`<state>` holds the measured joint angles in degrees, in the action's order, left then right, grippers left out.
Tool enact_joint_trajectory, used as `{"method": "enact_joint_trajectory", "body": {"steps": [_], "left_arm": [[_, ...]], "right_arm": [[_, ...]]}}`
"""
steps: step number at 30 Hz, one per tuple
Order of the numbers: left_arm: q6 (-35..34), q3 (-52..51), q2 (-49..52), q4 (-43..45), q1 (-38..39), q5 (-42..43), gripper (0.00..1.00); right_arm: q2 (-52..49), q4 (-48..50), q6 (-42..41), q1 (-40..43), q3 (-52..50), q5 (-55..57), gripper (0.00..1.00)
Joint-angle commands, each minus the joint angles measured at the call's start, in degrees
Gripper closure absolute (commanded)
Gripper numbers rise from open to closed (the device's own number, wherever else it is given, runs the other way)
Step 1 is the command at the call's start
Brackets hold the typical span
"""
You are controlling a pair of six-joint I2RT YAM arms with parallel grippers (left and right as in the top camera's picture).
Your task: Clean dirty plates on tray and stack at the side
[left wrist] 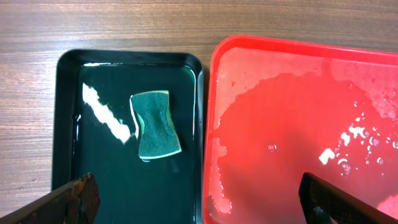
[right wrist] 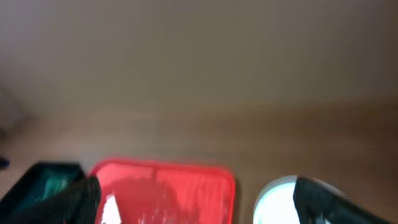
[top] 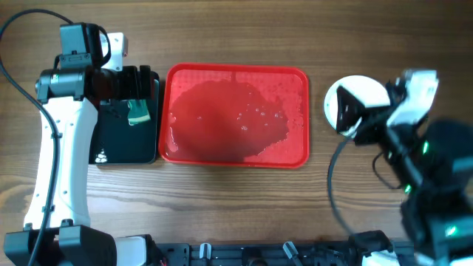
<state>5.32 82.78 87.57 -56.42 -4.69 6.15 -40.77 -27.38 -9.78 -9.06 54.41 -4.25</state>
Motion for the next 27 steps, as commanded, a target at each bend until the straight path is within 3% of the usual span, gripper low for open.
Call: {"method": "enact_joint_trajectory", "body": {"steps": [1, 7, 12, 27], "left_arm": [[0.3, 0.5, 0.3, 0.2, 0.0, 1.1, 0.0], [0.3, 0.5, 0.3, 0.2, 0.0, 1.1, 0.0], [0.3, 0.5, 0.3, 0.2, 0.0, 1.1, 0.0], [0.3, 0.5, 0.3, 0.2, 0.0, 1.1, 0.0]], "right_arm": [[12.9, 14.1, 4.0, 1.1, -17.7, -1.8, 0.0], [32.0, 27.5, 4.3, 1.6, -43.2, -2.6, 0.0], [40.6, 30.9, 4.3, 1.6, -54.1, -5.3, 0.0], [40.5, 28.2, 2.1, 1.5, -54.1, -7.1, 0.0]]}}
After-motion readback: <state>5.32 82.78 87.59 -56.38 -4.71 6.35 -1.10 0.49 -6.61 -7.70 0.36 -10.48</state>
